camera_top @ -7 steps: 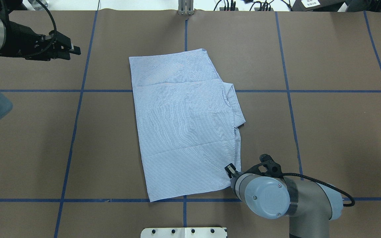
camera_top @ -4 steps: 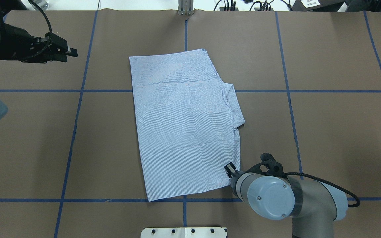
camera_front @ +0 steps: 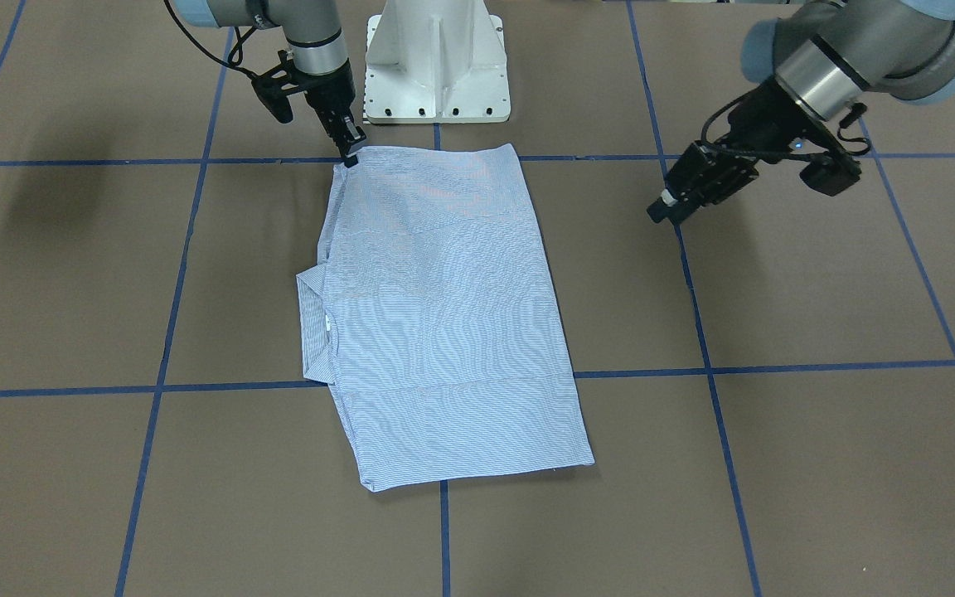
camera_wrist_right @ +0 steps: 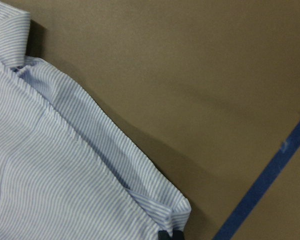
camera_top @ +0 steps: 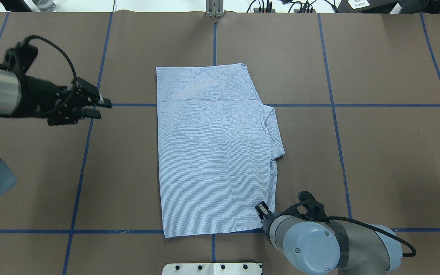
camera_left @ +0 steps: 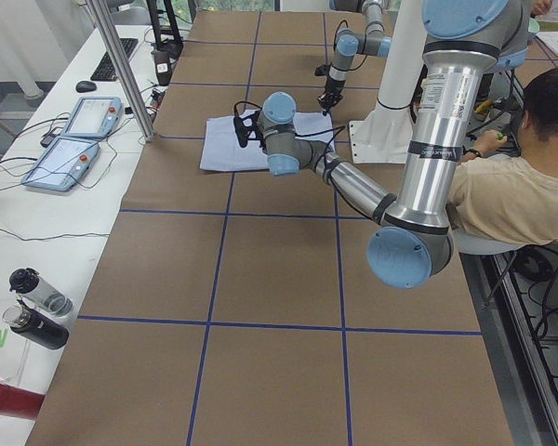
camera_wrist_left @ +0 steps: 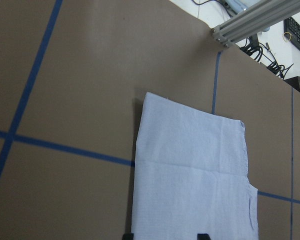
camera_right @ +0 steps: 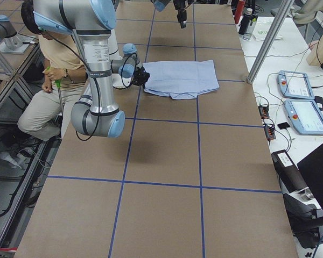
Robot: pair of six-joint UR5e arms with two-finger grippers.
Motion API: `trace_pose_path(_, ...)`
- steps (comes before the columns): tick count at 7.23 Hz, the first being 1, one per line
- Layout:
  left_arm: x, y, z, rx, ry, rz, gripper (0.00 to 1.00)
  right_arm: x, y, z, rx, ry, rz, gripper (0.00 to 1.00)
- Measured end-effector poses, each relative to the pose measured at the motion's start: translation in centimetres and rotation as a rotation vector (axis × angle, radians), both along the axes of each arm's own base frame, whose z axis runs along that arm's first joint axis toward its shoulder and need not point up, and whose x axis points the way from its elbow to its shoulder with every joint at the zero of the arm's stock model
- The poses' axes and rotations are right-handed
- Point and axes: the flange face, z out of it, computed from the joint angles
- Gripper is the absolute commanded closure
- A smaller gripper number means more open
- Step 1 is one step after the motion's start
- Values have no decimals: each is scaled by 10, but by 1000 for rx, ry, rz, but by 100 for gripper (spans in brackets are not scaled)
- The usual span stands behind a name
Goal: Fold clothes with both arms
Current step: 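Bring the left gripper to the other near corner and grasp the near edge with both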
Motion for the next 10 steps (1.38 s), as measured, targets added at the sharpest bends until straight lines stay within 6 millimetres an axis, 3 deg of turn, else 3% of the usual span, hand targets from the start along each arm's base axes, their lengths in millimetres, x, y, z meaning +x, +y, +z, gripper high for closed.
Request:
trace_pose_path(2, 81, 84, -9, -139, 42, -8, 48, -3, 9, 1, 8, 17, -5, 100)
trace_pose_path(4, 146, 169, 7, -213, 20, -34, 48, -3, 10, 0, 10, 19, -4, 100)
trace_pose_path(5, 165, 190, 18, -243, 4, -44, 48, -3, 10, 0, 10, 17, -5, 100)
trace_pose_path(7, 189, 213, 35, -285, -22, -49, 49, -3, 11, -4, 10, 11, -5, 100)
trace_pose_path(10, 214, 229, 39, -300, -36, -25, 50, 2, 11, -8, 11, 1, -6, 100)
